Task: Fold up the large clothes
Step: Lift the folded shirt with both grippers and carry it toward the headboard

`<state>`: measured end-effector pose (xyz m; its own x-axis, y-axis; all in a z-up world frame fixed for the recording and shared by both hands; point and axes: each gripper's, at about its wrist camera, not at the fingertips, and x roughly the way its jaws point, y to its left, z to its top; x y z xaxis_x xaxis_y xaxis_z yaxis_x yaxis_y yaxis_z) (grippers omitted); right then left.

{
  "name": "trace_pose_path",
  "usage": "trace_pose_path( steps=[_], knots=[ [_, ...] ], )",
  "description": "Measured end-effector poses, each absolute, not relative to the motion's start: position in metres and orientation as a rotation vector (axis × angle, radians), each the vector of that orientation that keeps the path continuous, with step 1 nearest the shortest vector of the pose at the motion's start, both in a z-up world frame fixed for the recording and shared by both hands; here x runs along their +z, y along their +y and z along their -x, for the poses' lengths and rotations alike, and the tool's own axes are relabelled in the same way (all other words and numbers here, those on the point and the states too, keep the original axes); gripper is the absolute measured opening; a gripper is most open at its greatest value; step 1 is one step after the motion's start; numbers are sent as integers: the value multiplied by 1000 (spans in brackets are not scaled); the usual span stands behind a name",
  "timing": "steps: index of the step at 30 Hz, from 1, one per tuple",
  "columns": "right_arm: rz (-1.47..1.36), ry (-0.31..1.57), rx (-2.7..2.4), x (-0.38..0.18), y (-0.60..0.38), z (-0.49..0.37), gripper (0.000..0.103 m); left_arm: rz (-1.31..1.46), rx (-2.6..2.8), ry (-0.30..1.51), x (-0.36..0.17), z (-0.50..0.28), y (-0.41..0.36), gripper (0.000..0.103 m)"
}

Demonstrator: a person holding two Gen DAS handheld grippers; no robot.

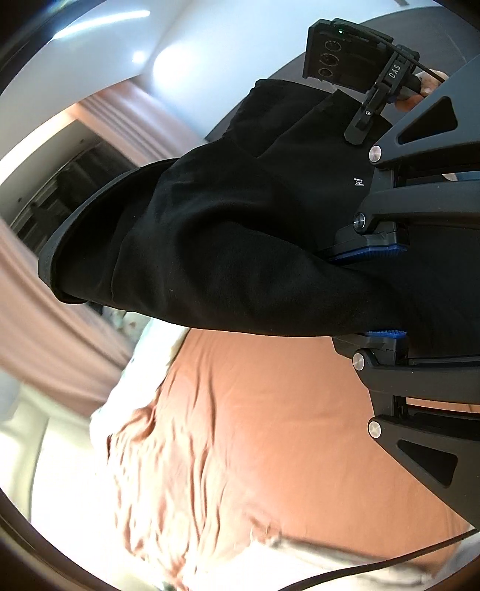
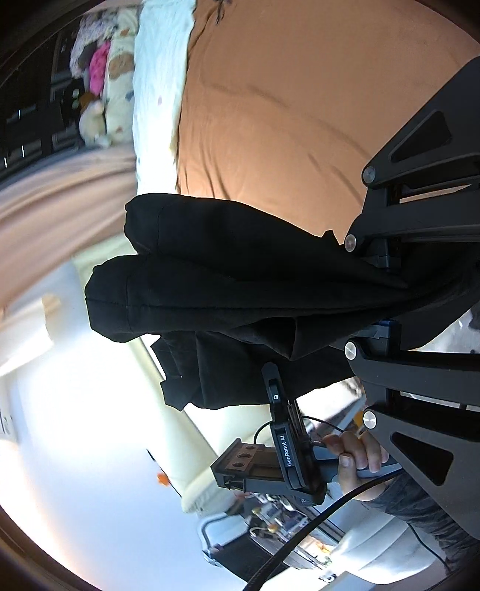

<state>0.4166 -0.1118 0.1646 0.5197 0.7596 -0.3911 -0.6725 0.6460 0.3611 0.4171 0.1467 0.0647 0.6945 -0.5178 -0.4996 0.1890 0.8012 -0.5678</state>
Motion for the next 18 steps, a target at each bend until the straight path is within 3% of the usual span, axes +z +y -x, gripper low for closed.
trace_pose_path(
  steps=[18],
  knots=[
    [-76, 576, 1079, 150, 52, -490, 12, 544, -197, 600, 74, -334, 381, 29]
  ],
)
